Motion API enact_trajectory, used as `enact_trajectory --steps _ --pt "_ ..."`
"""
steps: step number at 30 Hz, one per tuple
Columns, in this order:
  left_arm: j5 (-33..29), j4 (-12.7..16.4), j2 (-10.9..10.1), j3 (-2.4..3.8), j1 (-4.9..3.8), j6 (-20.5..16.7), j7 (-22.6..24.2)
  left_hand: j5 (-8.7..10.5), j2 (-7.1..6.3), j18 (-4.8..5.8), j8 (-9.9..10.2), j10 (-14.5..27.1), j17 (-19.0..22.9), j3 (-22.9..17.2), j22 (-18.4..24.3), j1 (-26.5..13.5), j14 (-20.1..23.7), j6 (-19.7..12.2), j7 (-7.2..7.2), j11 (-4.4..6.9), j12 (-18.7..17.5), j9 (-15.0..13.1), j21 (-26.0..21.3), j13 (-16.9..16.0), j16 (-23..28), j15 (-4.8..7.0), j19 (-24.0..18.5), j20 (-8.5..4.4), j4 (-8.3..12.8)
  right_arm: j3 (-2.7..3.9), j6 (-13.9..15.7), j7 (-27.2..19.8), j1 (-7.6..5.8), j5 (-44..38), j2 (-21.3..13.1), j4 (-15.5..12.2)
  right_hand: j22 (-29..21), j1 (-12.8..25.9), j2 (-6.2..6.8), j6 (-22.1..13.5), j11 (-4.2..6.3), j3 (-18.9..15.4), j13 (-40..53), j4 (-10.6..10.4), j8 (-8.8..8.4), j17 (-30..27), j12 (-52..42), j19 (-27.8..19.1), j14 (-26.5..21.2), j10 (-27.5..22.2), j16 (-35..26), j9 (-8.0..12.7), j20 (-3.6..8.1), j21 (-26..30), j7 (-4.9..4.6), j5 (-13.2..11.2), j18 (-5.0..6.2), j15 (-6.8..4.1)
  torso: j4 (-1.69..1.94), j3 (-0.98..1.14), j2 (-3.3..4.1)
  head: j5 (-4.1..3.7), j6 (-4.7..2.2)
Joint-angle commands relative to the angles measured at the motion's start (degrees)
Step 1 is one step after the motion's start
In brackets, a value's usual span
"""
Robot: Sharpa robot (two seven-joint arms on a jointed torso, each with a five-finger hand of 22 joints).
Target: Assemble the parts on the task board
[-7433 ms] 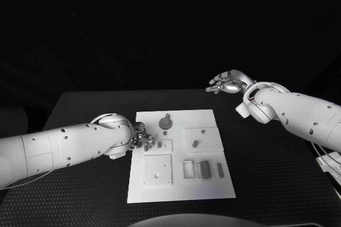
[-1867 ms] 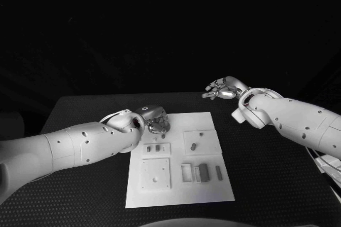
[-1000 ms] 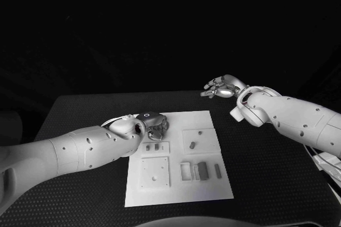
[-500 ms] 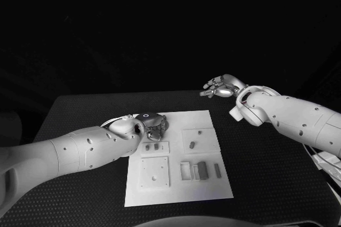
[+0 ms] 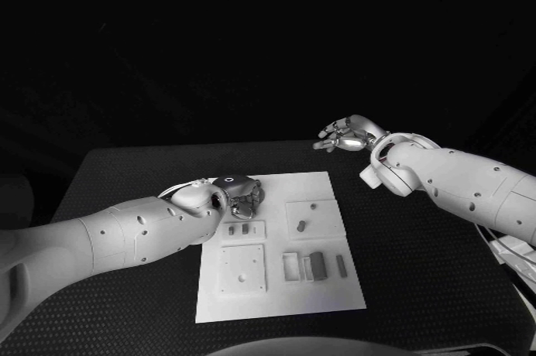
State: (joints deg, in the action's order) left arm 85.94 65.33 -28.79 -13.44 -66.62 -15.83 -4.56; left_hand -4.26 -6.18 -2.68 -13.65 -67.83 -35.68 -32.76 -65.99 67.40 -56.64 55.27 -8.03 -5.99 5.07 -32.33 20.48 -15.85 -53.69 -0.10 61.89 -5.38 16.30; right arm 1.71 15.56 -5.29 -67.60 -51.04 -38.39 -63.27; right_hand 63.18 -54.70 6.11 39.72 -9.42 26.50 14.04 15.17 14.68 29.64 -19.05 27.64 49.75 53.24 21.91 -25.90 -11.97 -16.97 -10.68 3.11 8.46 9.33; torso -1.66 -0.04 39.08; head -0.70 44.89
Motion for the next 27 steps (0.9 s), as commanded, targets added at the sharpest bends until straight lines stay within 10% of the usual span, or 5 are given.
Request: enact_trajectory --steps 1,27 --pt "0.06 0.18 0.12 -0.22 0.40 1.69 -0.19 -0.07 0.68 -1.15 -0.65 -1.31 0.00 -0.54 -0.33 0.14 -0.84 0.93 0.11 0.31 0.25 0.15 0.36 -0.33 -0.43 0.33 0.82 -0.34 0.02 0.02 -0.75 -0.58 0.02 -0.05 0.06 -0.05 0.07 -0.22 0.28 -0.30 -0.19 -0.05 -0.08 -0.20 0.23 0.09 0.16 -0.40 -0.52 -0.08 -0.30 0.06 0.17 0.39 -3.17 -0.23 -0.57 0.02 0.02 0.05 -0.07 -0.03 0.06" --pt "-0.73 0.44 -0.59 -0.20 0.42 -2.17 0.55 0.54 1.70 -1.24 -3.31 -9.14 -2.47 -2.82 -4.77 2.61 -7.63 6.84 2.38 3.21 -0.25 -0.04 3.39 -0.51 -3.88 3.36 7.09 -3.37 0.21 0.02 -0.75 -0.61 0.08 -0.05 0.05 -0.05 0.11 -0.17 0.24 -0.28 -0.20 -0.06 -0.12 -0.27 0.25 0.11 0.16 -0.40 -0.52 -0.07 -0.32 0.07 0.16 0.40 -3.17 -0.23 -0.58 0.03 -0.01 0.03 -0.06 -0.20 0.06"
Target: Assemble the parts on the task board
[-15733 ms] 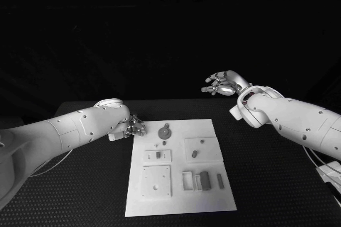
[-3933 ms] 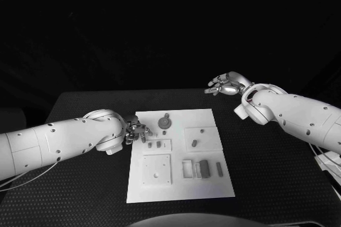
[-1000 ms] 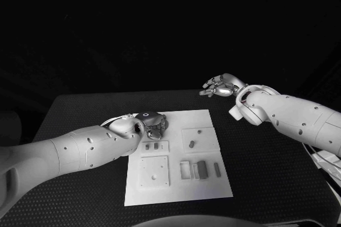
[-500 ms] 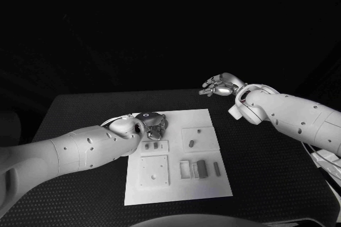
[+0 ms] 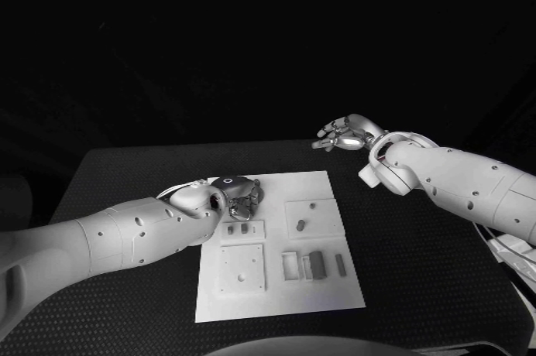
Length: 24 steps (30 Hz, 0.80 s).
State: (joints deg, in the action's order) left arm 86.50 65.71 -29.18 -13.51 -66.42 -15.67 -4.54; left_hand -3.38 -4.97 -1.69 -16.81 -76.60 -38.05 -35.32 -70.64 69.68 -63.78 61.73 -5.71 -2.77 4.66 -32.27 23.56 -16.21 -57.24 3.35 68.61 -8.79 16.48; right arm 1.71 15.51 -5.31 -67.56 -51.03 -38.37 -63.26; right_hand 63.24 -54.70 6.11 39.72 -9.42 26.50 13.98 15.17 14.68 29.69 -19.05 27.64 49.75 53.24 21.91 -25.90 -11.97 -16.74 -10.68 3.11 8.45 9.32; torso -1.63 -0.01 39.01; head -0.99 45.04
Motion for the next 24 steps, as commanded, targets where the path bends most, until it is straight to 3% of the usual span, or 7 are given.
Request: enact_trajectory --steps 1,6,10,11,13,19,24 --pt "-1.99 0.13 -0.29 -0.12 0.22 -2.71 0.69 -0.35 0.50 -2.22 -0.16 -0.39 -0.11 -0.27 -0.13 0.32 -0.51 0.40 0.05 -0.01 0.15 -0.10 0.32 -0.15 -0.35 -0.08 0.40 0.03 0.03 0.02 -0.70 -0.60 0.05 -0.06 0.04 -0.06 0.07 -0.16 0.23 -0.28 -0.20 -0.06 -0.07 -0.28 0.26 0.06 0.16 -0.41 -0.53 -0.07 -0.33 0.07 0.16 0.18 -3.17 -0.23 -0.58 0.04 -0.04 -0.01 0.02 0.10 -0.18" --pt "-7.02 0.76 -1.12 0.00 0.21 -5.48 1.84 -0.35 0.54 -2.26 -0.19 -0.56 -0.26 -0.32 -0.31 0.23 -0.80 0.52 0.11 0.06 0.07 -0.10 0.42 -0.15 -0.47 0.02 0.71 -0.08 0.03 0.02 -0.65 -0.59 0.08 -0.06 -0.05 -0.06 0.10 -0.16 0.23 -0.28 -0.21 -0.06 -0.10 -0.30 0.27 0.08 0.17 -0.41 -0.53 -0.06 -0.34 0.08 0.17 0.19 -3.16 -0.23 -0.58 0.04 -0.04 -0.02 0.01 0.02 -0.26" --pt "-9.93 1.61 -1.99 0.37 0.16 -5.66 2.24 -0.35 0.58 -2.32 -0.20 -0.72 -0.45 -0.37 -0.53 0.18 -1.11 0.62 0.16 0.15 -0.03 -0.09 0.58 -0.15 -0.64 0.14 1.11 -0.21 0.05 0.02 -0.63 -0.56 0.08 -0.06 -0.14 -0.13 0.12 -0.16 0.23 -0.28 -0.21 -0.07 -0.12 -0.31 0.28 0.09 0.17 -0.41 -0.54 -0.06 -0.35 0.08 0.17 0.19 -3.16 -0.23 -0.59 0.04 0.01 0.04 -0.03 -0.01 -0.33" --pt "-10.82 1.87 -2.23 0.55 0.15 -5.37 2.33 -0.35 0.58 -2.31 -0.21 -0.73 -0.46 -0.37 -0.54 0.16 -1.12 0.63 0.16 0.15 -0.04 -0.09 0.58 -0.15 -0.65 0.14 1.12 -0.21 0.05 0.02 -0.64 -0.55 0.08 -0.06 -0.16 -0.14 0.13 -0.16 0.23 -0.28 -0.21 -0.07 -0.13 -0.31 0.28 0.09 0.17 -0.42 -0.54 -0.06 -0.35 0.08 0.17 0.20 -3.16 -0.23 -0.59 0.04 0.02 0.06 -0.03 0.01 -0.35" --pt "-11.90 2.05 -2.44 1.67 0.15 -4.42 2.64 -0.35 0.57 -2.31 -0.21 -0.75 -0.47 -0.37 -0.56 0.14 -1.11 0.64 0.16 0.16 -0.05 -0.08 0.57 -0.15 -0.64 0.14 1.12 -0.21 0.05 0.02 -0.63 -0.54 0.08 -0.06 -0.22 -0.18 0.14 -0.17 0.24 -0.28 -0.21 -0.07 -0.14 -0.31 0.28 0.10 0.17 -0.42 -0.54 -0.06 -0.36 0.08 0.18 0.20 -3.16 -0.23 -0.59 0.04 0.05 0.05 -0.03 0.02 -0.40" --pt "-14.87 3.60 -4.24 3.19 -0.01 -2.44 2.59 -0.35 0.61 -2.26 -0.19 -0.78 -0.49 -0.39 -0.62 0.05 -0.99 0.66 0.17 0.15 -0.11 -0.06 0.50 -0.14 -0.55 0.13 1.01 -0.19 0.05 0.02 -0.64 -0.51 0.08 -0.06 -0.41 -0.29 0.19 -0.18 0.24 -0.28 -0.21 -0.07 -0.18 -0.32 0.30 0.12 0.17 -0.42 -0.54 -0.05 -0.37 0.09 0.18 0.21 -3.16 -0.23 -0.59 0.04 0.11 0.02 0.00 0.09 -0.44" --pt "-16.18 5.48 -6.47 3.90 -0.54 0.11 1.84 -0.34 0.63 -2.24 -0.18 -0.83 -0.51 -0.38 -0.68 -0.03 -0.94 0.67 0.17 0.15 -0.14 -0.05 0.47 -0.14 -0.51 0.13 0.95 -0.18 0.05 0.02 -0.60 -0.49 0.08 -0.06 -0.50 -0.29 0.22 -0.18 0.25 -0.28 -0.21 -0.07 -0.21 -0.33 0.31 0.14 0.17 -0.43 -0.54 -0.04 -0.39 0.10 0.19 0.22 -3.16 -0.23 -0.60 0.05 0.04 0.05 0.01 0.22 -0.49"
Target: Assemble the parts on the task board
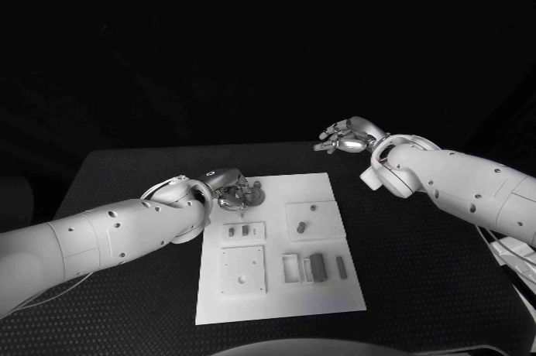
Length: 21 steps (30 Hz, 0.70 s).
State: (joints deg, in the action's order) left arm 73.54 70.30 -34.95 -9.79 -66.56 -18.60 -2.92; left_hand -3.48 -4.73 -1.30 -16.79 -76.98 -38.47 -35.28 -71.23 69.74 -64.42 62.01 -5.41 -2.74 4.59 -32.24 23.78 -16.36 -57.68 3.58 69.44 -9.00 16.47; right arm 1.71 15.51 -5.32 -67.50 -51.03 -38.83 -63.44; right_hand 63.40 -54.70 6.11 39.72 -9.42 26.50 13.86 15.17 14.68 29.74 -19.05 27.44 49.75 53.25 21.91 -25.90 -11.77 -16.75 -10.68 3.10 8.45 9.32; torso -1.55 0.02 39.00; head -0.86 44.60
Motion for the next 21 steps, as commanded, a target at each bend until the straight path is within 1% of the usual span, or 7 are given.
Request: enact_trajectory --steps 1,4,9,16,21 --pt "-3.22 1.14 -1.06 0.20 -0.53 3.72 -0.03 -0.24 0.39 -2.63 -0.20 -0.45 -0.10 -0.41 -0.10 -0.10 -0.30 0.39 -0.13 0.13 -0.07 -0.07 0.25 0.02 -0.07 -0.10 0.12 0.02 0.07 0.02 -0.60 -0.48 0.02 -0.07 -0.05 -0.12 0.07 -0.19 0.26 -0.28 -0.21 -0.07 -0.10 -0.34 0.31 0.10 0.16 -0.22 -0.54 -0.04 -0.39 0.10 -0.02 0.23 -3.16 -0.23 -0.59 0.05 -0.04 0.02 0.02 0.11 -0.02" --pt "-3.05 1.44 -1.86 0.19 -0.77 5.66 -0.53 -0.24 0.40 -2.62 -0.19 -0.47 -0.12 -0.41 -0.13 -0.12 -0.28 0.40 -0.13 0.13 -0.08 -0.07 0.23 0.02 -0.06 -0.10 0.08 0.02 0.08 0.01 -0.58 -0.46 0.02 -0.07 -0.10 -0.14 0.09 -0.20 0.26 -0.28 -0.21 -0.07 -0.12 -0.34 0.32 0.11 0.16 -0.23 -0.54 -0.03 -0.39 0.10 -0.01 0.23 -3.16 -0.23 -0.60 0.05 -0.03 0.00 0.01 0.13 0.04" --pt "-2.56 1.46 -2.59 0.15 -0.78 8.30 -1.21 -0.24 0.42 -2.58 -0.18 -0.50 -0.16 -0.41 -0.19 -0.14 -0.25 0.40 -0.12 0.14 -0.12 -0.05 0.17 0.02 -0.05 -0.09 -0.06 0.04 0.11 0.01 -0.54 -0.45 0.02 -0.07 -0.17 -0.19 0.13 -0.20 0.27 -0.28 -0.20 -0.07 -0.15 -0.35 0.33 0.13 0.16 -0.23 -0.54 -0.03 -0.41 0.11 -0.01 0.24 -3.16 -0.23 -0.60 0.05 -0.01 -0.02 0.01 0.18 0.15" --pt "-2.56 1.43 -2.69 0.09 -0.76 9.32 -1.37 -0.23 0.47 -2.55 -0.15 -0.50 -0.21 -0.40 -0.27 -0.18 -0.19 0.38 -0.13 0.13 -0.18 -0.03 0.13 0.03 -0.04 -0.10 -0.16 0.04 0.11 0.01 -0.56 -0.47 0.02 -0.07 -0.13 -0.19 0.15 -0.21 0.28 -0.29 -0.20 -0.07 -0.18 -0.35 0.34 0.15 0.16 -0.23 -0.54 -0.02 -0.42 0.12 -0.01 0.25 -3.16 -0.23 -0.60 0.05 -0.04 -0.08 0.01 0.28 0.21" --pt "-2.57 1.05 -2.21 0.05 -0.74 9.46 -1.22 -0.23 0.51 -2.53 -0.13 -0.50 -0.25 -0.39 -0.32 -0.20 -0.18 0.36 -0.14 0.12 -0.22 -0.02 0.10 0.04 -0.04 -0.10 -0.21 0.04 0.10 0.01 -0.54 -0.48 0.02 -0.07 -0.08 -0.10 0.19 -0.22 0.28 -0.29 -0.20 -0.07 -0.21 -0.36 0.35 0.16 0.16 -0.24 -0.54 -0.02 -0.43 0.13 0.00 0.27 -3.16 -0.23 -0.61 0.05 -0.11 -0.09 0.03 0.30 0.27"
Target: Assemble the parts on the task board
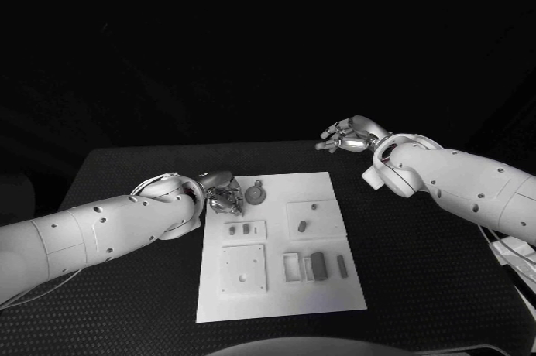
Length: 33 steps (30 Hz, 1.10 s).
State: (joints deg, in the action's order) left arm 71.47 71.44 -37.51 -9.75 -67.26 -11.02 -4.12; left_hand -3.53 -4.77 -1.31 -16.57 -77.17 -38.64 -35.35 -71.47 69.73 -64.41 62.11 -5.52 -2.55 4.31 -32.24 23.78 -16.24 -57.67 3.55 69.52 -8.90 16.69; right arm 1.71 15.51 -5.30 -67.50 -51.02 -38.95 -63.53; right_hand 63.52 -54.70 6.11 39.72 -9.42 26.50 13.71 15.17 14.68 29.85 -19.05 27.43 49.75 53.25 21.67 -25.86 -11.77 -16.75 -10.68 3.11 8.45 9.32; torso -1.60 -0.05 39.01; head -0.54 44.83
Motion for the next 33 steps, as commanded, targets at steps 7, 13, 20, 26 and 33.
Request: enact_trajectory --steps 7,13,20,26,33 --pt "0.29 -0.93 1.15 -0.13 0.10 1.73 0.10 -0.18 0.59 -2.50 -0.33 -0.31 -0.11 -0.32 -0.12 -0.21 -0.16 0.24 -0.04 -0.07 0.02 -0.01 0.07 -0.07 -0.04 -0.07 -0.35 -0.06 -0.13 0.01 -0.58 -0.52 0.02 -0.07 0.07 -0.01 0.12 -0.23 0.28 -0.30 -0.21 -0.07 -0.10 -0.38 0.36 0.08 0.16 -0.24 -0.54 -0.01 -0.21 0.09 0.00 0.28 -3.16 -0.23 -0.62 0.05 -0.06 0.02 0.02 -0.05 0.06" --pt "0.52 -1.55 1.58 -0.28 0.30 2.09 -0.01 -0.18 0.63 -2.49 -0.32 -0.31 -0.14 -0.32 -0.16 -0.20 -0.16 0.23 -0.05 -0.07 -0.01 0.00 0.05 -0.07 -0.04 -0.07 -0.37 -0.07 -0.12 0.01 -0.59 -0.53 0.02 -0.07 0.06 0.02 0.16 -0.22 0.28 -0.31 -0.21 -0.07 -0.15 -0.40 0.37 0.10 0.16 -0.24 -0.54 0.00 -0.23 0.10 0.00 0.29 -3.16 -0.23 -0.62 0.05 -0.10 0.04 0.03 -0.15 0.12" --pt "1.95 -1.81 1.72 -0.38 0.43 2.34 -0.70 -0.18 0.63 -2.50 -0.32 -0.34 -0.19 -0.33 -0.22 -0.15 -0.16 0.24 -0.04 -0.06 -0.03 0.00 0.05 -0.07 -0.06 -0.06 -0.38 -0.09 -0.09 0.01 -0.60 -0.54 0.02 -0.06 0.03 0.01 0.20 -0.22 0.27 -0.31 -0.21 -0.07 -0.19 -0.42 0.38 0.13 0.16 -0.24 -0.54 0.01 -0.24 0.11 0.01 0.31 -3.16 -0.23 -0.63 0.06 -0.10 0.06 0.03 -0.16 0.33" --pt "2.09 -2.32 1.95 -0.43 0.51 2.00 -0.78 -0.22 0.61 -2.49 -0.32 -0.37 -0.25 -0.36 -0.27 -0.09 -0.17 0.26 -0.03 -0.05 -0.05 0.00 0.03 -0.07 -0.09 -0.04 -0.40 -0.11 -0.08 0.01 -0.58 -0.56 0.02 -0.06 0.01 -0.01 0.25 -0.23 0.28 -0.32 -0.21 -0.08 -0.23 -0.44 0.39 0.15 0.16 -0.24 -0.55 0.01 -0.26 0.12 0.01 0.33 -3.16 -0.23 -0.63 0.06 -0.03 0.01 0.02 -0.23 0.31" --pt "2.32 -3.01 2.40 -0.45 0.72 1.99 -0.73 -0.24 0.61 -2.48 -0.31 -0.37 -0.29 -0.38 -0.32 -0.06 -0.17 0.25 -0.03 -0.05 -0.07 0.01 0.02 -0.06 -0.10 -0.04 -0.40 -0.12 -0.09 0.01 -0.59 -0.58 0.02 -0.05 0.07 0.04 0.30 -0.23 0.28 -0.33 -0.21 -0.08 -0.28 -0.45 0.40 0.17 0.16 -0.25 -0.55 0.02 -0.28 0.14 0.01 0.35 -3.16 -0.23 -0.64 0.06 -0.08 -0.04 0.03 -0.31 0.32"
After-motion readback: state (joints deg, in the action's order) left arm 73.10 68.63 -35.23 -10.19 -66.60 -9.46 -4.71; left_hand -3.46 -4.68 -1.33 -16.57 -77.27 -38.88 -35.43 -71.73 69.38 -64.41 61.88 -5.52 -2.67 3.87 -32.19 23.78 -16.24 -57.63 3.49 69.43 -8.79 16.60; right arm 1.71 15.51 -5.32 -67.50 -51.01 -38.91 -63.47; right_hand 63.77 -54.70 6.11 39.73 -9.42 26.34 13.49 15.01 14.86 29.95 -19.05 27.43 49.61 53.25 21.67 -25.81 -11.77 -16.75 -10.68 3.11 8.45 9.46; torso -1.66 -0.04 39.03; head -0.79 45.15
